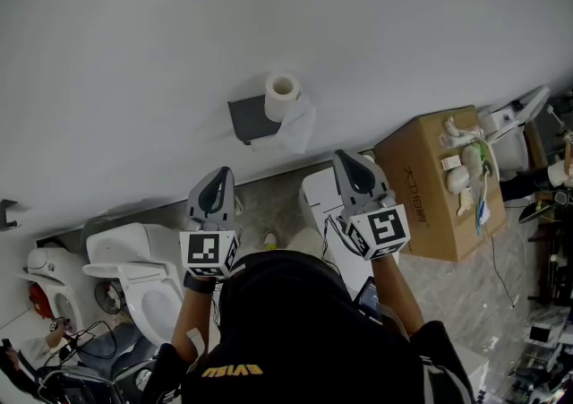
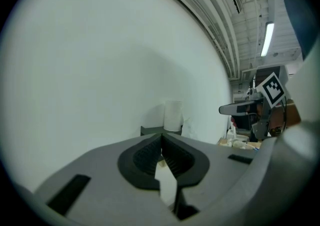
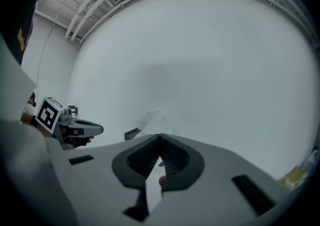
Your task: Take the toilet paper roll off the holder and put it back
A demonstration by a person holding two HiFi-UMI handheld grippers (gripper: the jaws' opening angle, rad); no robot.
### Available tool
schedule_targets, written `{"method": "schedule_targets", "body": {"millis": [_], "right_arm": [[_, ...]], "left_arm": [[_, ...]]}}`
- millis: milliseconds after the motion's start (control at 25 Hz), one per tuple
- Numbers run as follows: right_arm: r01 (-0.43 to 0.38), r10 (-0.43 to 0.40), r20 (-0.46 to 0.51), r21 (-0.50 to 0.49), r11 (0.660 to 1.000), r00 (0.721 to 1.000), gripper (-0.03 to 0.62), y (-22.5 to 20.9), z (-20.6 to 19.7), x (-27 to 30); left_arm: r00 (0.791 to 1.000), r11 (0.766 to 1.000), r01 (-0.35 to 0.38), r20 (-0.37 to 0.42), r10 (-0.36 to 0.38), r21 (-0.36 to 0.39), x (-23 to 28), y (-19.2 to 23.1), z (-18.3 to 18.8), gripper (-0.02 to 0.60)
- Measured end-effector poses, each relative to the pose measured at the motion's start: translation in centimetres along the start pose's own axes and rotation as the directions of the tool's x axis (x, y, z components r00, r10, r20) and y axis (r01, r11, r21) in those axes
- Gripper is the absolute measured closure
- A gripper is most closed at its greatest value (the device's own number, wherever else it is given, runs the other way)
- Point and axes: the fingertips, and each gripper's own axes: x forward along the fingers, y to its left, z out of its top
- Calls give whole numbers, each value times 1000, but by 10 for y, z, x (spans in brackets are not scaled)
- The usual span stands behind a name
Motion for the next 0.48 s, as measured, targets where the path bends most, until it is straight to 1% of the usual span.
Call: {"method": "schedule_targets", "body": {"millis": [240,480], "right_arm": [[16,-16,-12,-11,1000,1000,602,-4,-4,-3],[37,-36,-12,36,999,999,602,-19,-8,-13]], "left_arm": [[1000,1000,8,8,-8,-10,5,-3,2,571],[999,1000,30,18,-30,-2,10,-13,8,571]]}}
